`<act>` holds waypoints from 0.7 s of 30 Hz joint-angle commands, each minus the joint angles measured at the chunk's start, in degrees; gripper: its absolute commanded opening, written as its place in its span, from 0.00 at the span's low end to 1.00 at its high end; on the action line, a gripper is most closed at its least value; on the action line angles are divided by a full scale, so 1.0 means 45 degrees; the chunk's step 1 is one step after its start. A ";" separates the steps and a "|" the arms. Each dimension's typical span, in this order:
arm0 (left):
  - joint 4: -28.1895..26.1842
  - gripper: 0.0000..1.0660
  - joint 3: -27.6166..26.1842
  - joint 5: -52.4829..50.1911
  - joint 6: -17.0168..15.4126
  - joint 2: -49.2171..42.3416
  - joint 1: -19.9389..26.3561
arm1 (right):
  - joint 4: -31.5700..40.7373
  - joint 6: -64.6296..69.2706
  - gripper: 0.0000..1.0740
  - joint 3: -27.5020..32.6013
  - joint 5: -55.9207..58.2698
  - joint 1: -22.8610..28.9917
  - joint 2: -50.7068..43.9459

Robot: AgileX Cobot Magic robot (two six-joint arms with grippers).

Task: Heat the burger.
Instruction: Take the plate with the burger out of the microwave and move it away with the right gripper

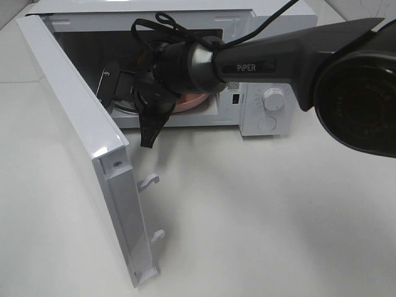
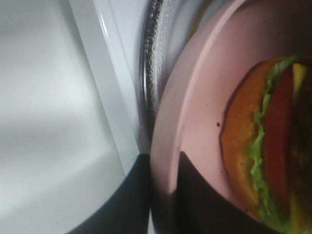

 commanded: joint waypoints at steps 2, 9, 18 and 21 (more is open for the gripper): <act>-0.0076 0.00 0.0025 -0.0166 0.0025 -0.0255 0.0013 | 0.0675 -0.0115 0.00 0.0064 0.0713 -0.0038 -0.0242; -0.0076 0.00 0.0025 -0.0166 0.0025 -0.0255 0.0013 | 0.1528 -0.1757 0.00 0.0076 0.1311 -0.0038 -0.0484; -0.0076 0.00 0.0025 -0.0166 0.0025 -0.0255 0.0013 | 0.1923 -0.2305 0.00 0.0204 0.1719 -0.0013 -0.0879; -0.0076 0.00 0.0025 -0.0166 0.0025 -0.0255 0.0013 | 0.2406 -0.3056 0.00 0.0471 0.1642 -0.0013 -0.1235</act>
